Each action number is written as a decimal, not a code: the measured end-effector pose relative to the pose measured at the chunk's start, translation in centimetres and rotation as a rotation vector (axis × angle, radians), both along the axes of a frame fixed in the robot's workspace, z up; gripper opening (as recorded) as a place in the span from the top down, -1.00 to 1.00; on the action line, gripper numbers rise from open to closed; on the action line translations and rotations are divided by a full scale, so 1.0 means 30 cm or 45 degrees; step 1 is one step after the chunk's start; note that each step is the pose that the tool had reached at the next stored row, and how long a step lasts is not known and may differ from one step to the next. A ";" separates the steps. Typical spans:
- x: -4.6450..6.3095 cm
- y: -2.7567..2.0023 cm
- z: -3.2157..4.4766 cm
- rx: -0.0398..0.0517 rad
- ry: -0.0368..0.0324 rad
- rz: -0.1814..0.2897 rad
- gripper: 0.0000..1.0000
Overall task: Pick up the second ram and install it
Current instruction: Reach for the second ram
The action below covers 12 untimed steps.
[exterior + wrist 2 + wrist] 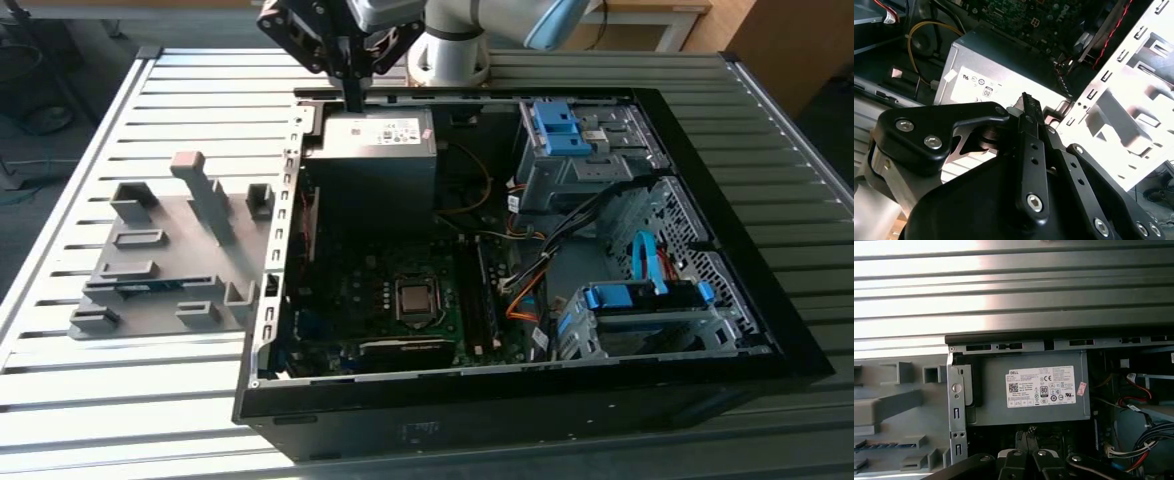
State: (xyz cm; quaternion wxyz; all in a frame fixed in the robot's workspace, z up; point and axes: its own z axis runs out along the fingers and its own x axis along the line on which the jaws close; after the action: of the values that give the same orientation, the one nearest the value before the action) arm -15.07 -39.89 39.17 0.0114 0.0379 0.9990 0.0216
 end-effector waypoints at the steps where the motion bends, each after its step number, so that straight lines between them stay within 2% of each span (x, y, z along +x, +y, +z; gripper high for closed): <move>1: -0.002 0.000 0.000 0.000 0.0000 0.000 0.79; 12: -0.018 0.000 -0.002 0.000 0.0015 0.000 0.79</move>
State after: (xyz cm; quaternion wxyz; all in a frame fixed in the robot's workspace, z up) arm -15.62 -39.89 39.10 0.0108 0.0379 0.9990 0.0216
